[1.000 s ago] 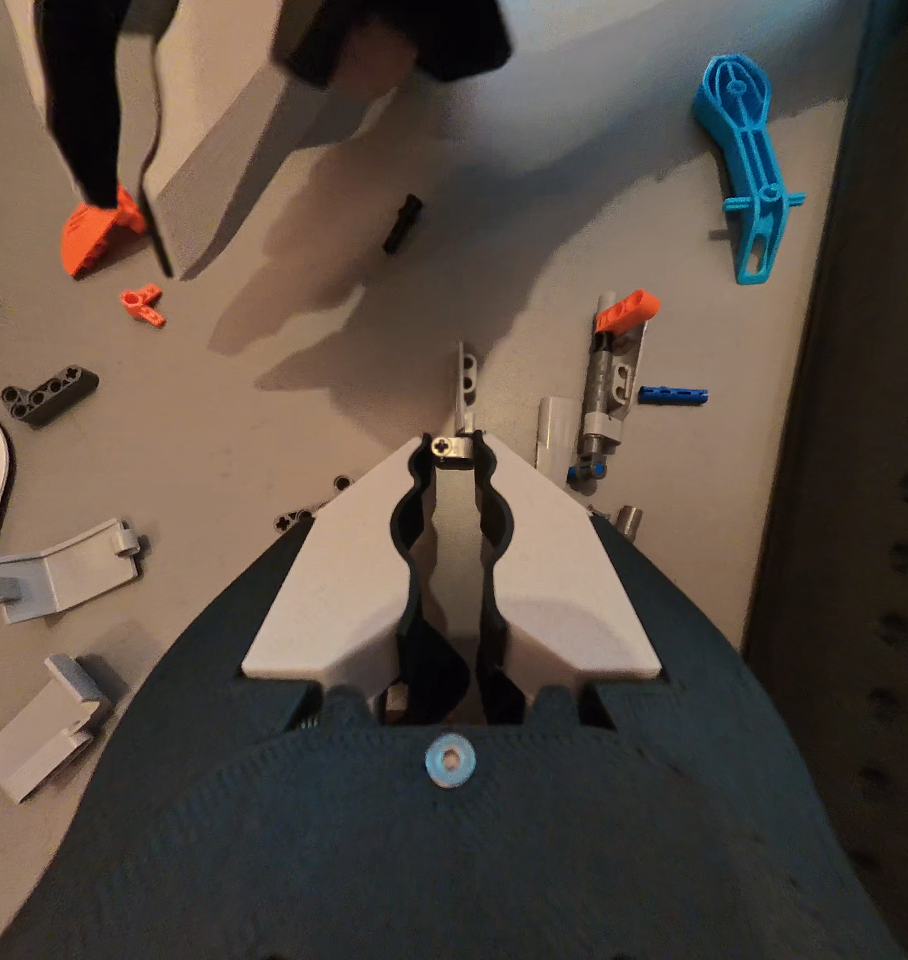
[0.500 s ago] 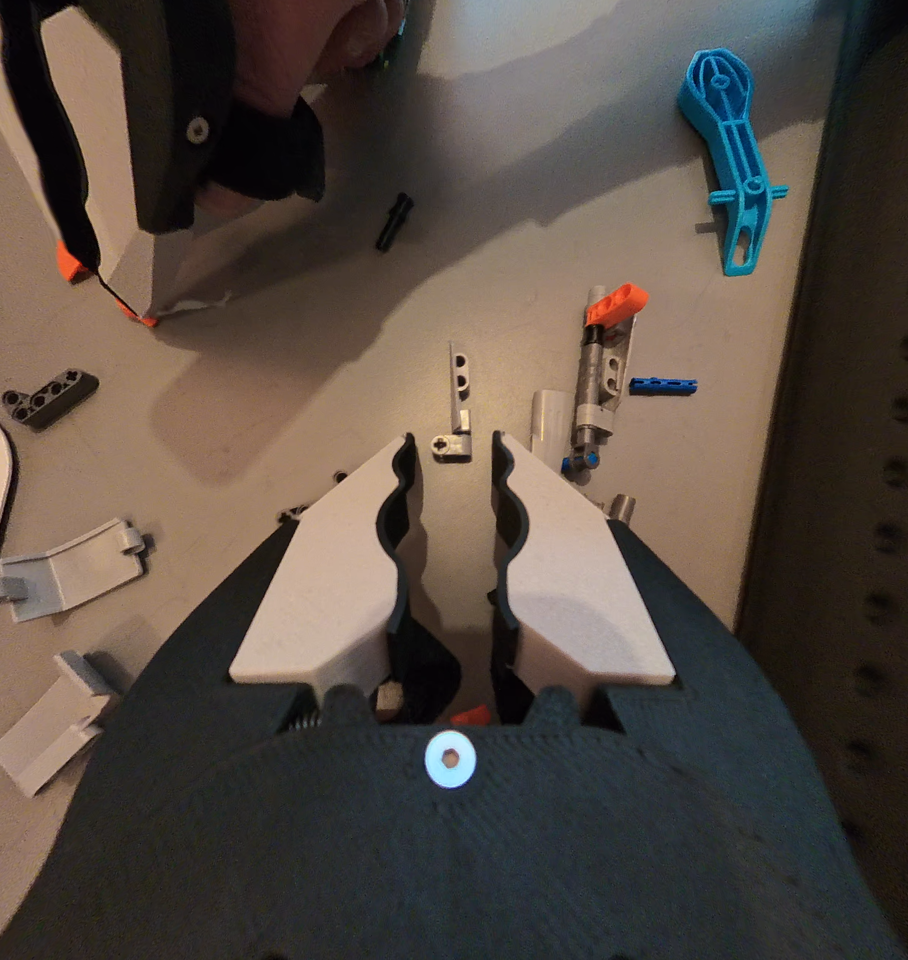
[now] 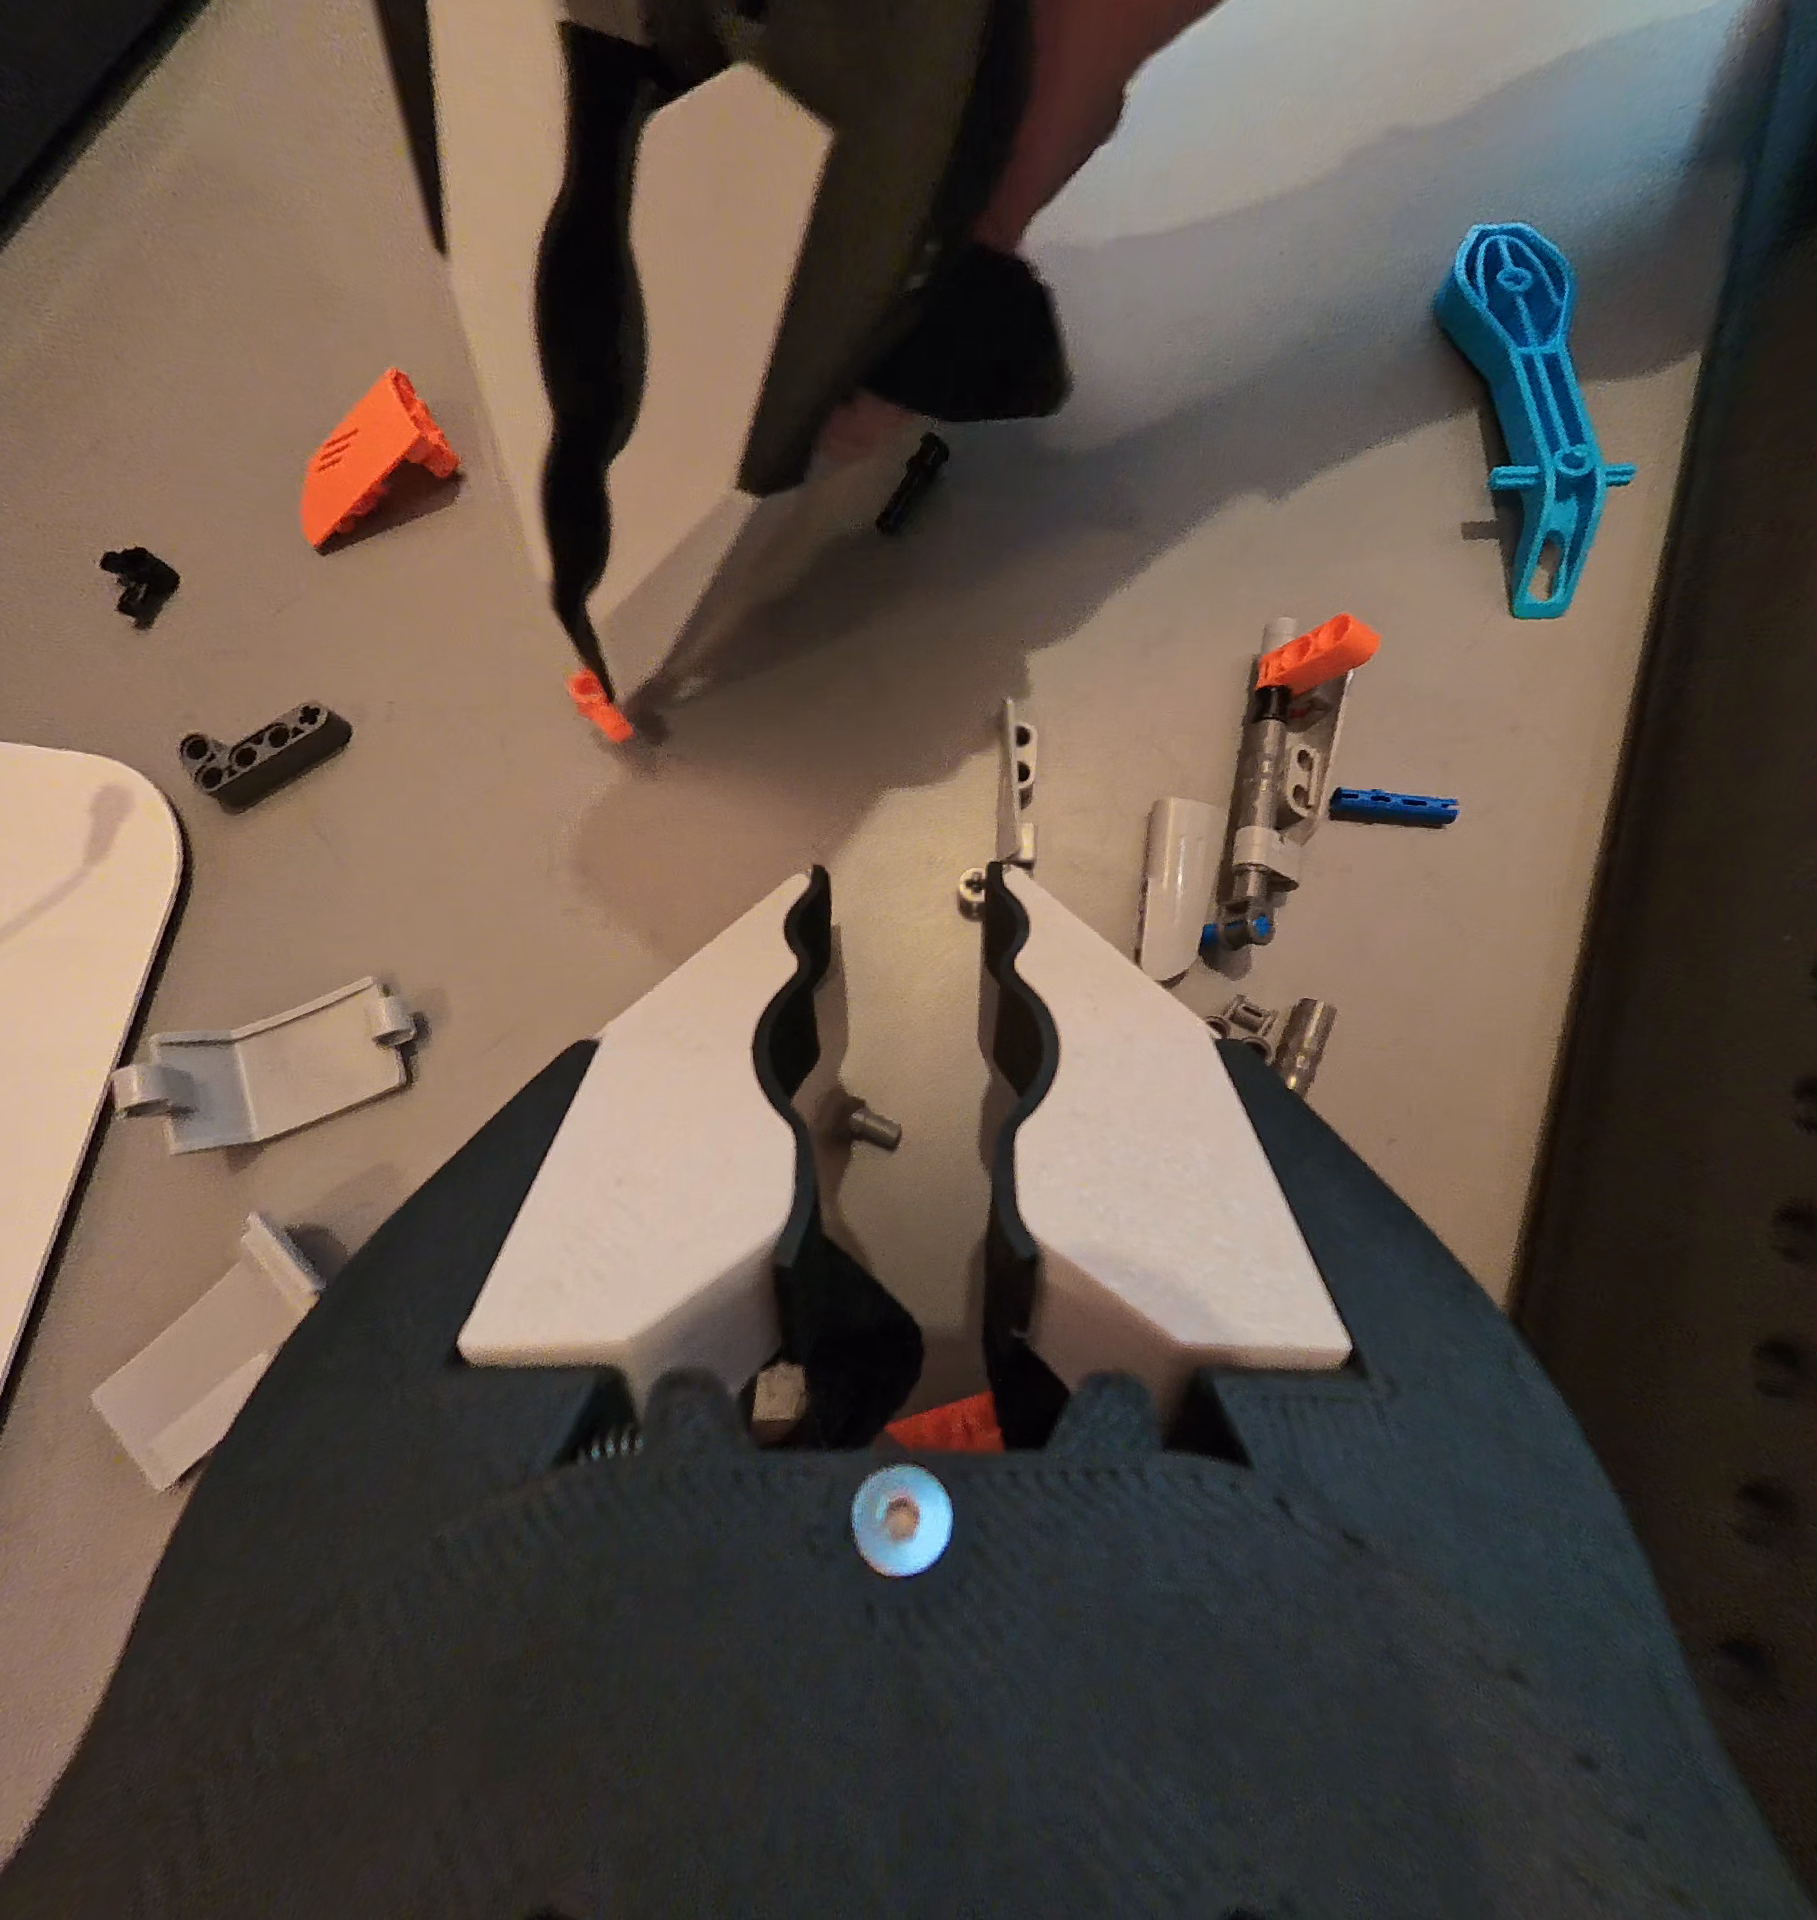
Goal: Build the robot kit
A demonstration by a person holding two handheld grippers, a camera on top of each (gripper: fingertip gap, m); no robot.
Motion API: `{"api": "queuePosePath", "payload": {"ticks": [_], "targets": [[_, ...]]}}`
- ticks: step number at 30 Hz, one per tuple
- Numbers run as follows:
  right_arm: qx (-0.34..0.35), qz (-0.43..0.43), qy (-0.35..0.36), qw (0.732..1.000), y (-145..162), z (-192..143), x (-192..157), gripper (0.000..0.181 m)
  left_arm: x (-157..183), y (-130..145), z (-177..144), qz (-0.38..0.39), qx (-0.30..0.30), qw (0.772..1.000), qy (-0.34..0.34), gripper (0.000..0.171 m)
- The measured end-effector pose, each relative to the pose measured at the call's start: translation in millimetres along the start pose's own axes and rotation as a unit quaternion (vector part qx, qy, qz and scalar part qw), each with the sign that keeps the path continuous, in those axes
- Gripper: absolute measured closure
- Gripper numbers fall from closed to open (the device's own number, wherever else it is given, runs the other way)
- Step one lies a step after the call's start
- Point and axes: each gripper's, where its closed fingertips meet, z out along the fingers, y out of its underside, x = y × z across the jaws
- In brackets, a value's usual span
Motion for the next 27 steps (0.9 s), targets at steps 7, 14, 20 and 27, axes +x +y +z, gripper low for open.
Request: {"api": "queuePosePath", "payload": {"ticks": [7, 14, 20, 27], "targets": [[0.058, -0.089, -0.017, 0.994, -6, -22, -43, 0.181, -12, -2, -9, -0.022, 0.025, 0.999, -0.019, 0.147], [0.107, -0.184, 0.022, 0.977, -21, -40, -62, 0.181, -9, -28, -17, -0.078, 0.104, 0.991, 0.016, 0.160], [0.131, -0.205, 0.029, 0.970, -24, -50, -65, 0.180, -5, -31, -19, -0.072, 0.115, 0.991, 0.015, 0.168], [0.179, -0.131, -0.066, 0.973, -31, -66, -70, 0.169, -4, -41, -27, 0.044, 0.137, 0.989, -0.045, 0.169]]}}
